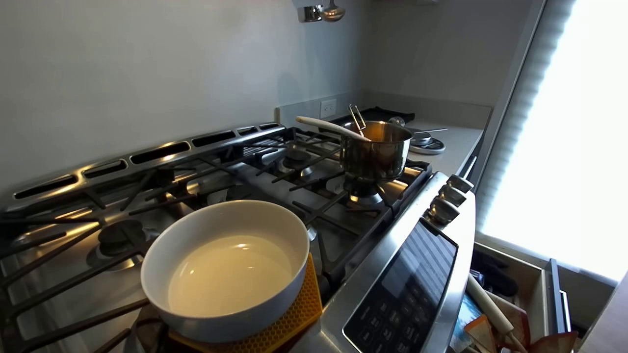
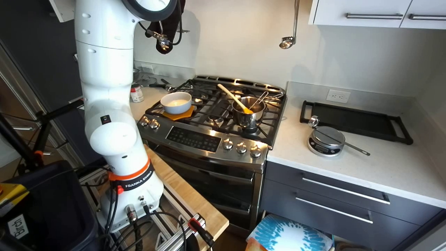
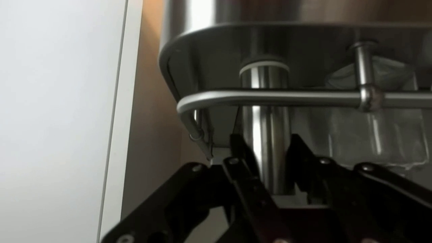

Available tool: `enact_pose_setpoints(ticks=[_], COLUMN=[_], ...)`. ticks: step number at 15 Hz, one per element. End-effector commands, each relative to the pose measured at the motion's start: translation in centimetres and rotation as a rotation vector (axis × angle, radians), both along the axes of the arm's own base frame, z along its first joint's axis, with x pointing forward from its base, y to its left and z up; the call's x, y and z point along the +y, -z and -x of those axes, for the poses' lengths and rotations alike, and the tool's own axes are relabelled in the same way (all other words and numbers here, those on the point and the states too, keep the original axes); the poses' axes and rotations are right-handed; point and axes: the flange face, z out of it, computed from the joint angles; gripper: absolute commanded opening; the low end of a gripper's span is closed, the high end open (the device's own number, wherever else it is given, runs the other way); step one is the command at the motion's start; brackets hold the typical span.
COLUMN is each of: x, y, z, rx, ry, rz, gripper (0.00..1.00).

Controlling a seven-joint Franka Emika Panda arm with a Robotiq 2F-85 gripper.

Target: Put a silver cylinder on the kitchen scale

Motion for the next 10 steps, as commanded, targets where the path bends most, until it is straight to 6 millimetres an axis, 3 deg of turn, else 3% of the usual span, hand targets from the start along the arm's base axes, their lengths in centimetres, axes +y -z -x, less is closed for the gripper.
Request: enact_pose_setpoints(ticks=[1,10], x=[0.0,-0.2], y=[-0.6,-4.8], z=[0.8,4.1], rx=[-0.009,-0.167], ry=[-0.004,0.095], rz=[0.017,0.07], gripper=[0.11,0.11])
